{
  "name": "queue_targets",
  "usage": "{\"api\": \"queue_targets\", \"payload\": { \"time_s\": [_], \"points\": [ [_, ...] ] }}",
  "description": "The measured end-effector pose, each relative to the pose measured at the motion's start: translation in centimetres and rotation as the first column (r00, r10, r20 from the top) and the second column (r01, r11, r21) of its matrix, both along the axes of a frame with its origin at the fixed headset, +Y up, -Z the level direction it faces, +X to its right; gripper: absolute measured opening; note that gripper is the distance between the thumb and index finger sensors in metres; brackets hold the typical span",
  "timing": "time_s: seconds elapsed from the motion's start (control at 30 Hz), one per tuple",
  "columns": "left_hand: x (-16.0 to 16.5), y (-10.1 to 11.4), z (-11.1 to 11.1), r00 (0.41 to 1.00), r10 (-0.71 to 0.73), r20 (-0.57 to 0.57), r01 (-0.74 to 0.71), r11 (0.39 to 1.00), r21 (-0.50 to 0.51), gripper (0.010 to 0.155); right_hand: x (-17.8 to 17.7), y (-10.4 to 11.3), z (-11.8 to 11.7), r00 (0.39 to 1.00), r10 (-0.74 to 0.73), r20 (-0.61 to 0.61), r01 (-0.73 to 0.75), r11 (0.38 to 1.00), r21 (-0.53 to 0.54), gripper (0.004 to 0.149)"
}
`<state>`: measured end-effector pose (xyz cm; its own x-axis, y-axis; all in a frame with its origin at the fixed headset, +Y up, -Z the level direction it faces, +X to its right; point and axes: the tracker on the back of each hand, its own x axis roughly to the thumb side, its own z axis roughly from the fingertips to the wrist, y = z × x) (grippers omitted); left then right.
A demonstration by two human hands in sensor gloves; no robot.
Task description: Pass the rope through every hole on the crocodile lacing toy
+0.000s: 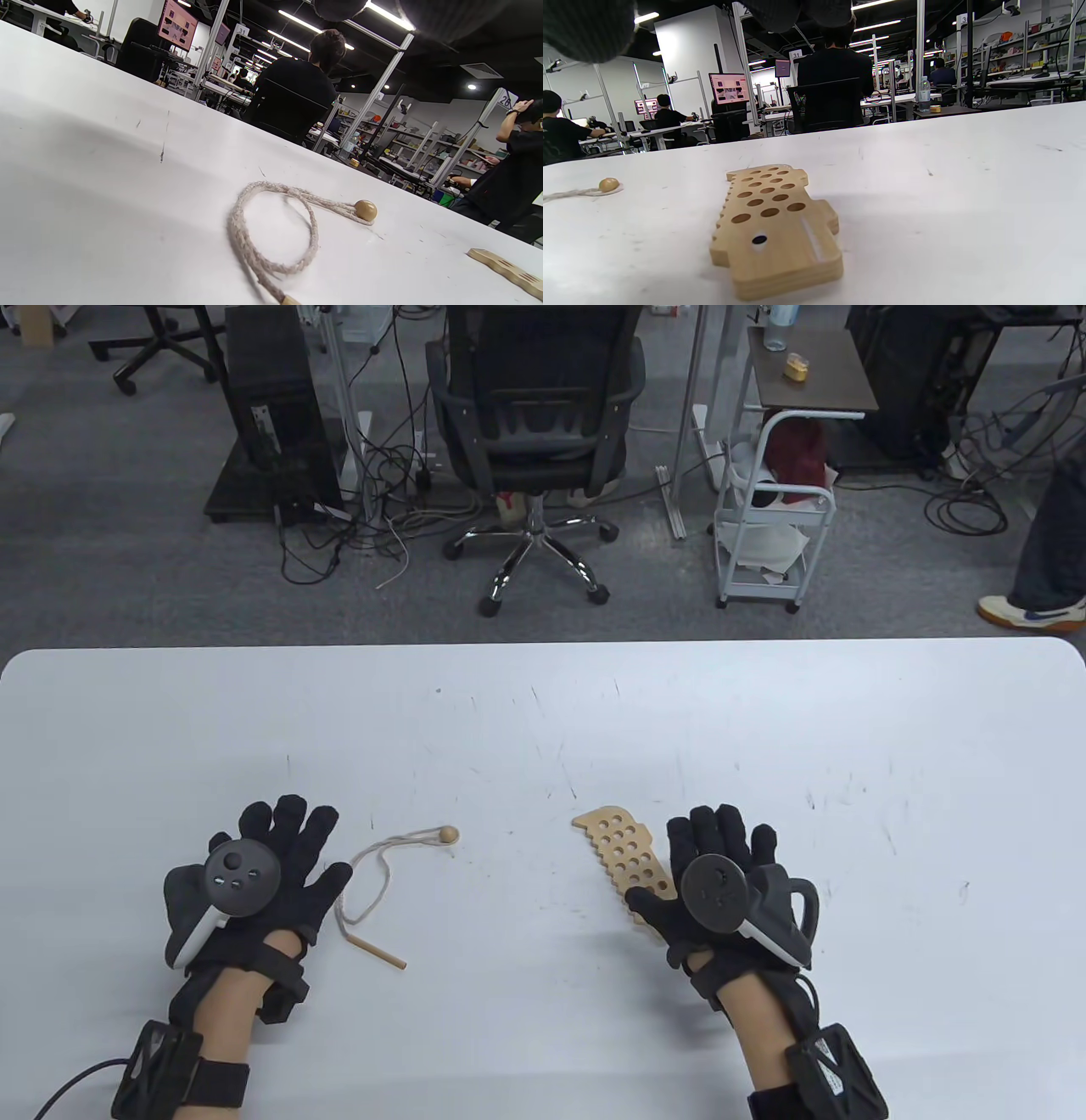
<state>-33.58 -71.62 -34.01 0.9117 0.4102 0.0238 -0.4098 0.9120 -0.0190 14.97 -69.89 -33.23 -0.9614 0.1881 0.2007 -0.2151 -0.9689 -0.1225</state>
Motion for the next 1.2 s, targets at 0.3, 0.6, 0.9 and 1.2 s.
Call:
{"api": "queue_targets", "payload": {
  "time_s": [0.3, 0.6, 0.9, 1.2],
  "points": [
    [0.1, 0.1, -0.1, 1.0, 0.009, 0.012, -0.009, 1.0, -0.001, 0.073, -1.3, 0.8, -1.6, 0.978, 0.209, 0.008, -0.207, 0.974, -0.089, 0.092],
    [0.2, 0.0, -0.1, 0.999, 0.028, 0.024, -0.028, 1.0, 0.001, 0.073, -2.6, -1.1, -2.4, 0.943, 0.332, -0.009, -0.329, 0.93, -0.165, 0.092],
    [0.2, 0.1, -0.1, 0.999, 0.035, 0.027, -0.036, 0.999, 0.007, 0.073, -3.9, -3.5, -3.3, 0.906, 0.422, -0.03, -0.418, 0.883, -0.214, 0.091],
    [0.3, 0.1, -0.1, 0.999, 0.039, 0.033, -0.039, 0.999, 0.011, 0.073, -4.1, -4.8, -3.8, 0.881, 0.472, -0.016, -0.459, 0.849, -0.261, 0.09]
  ]
}}
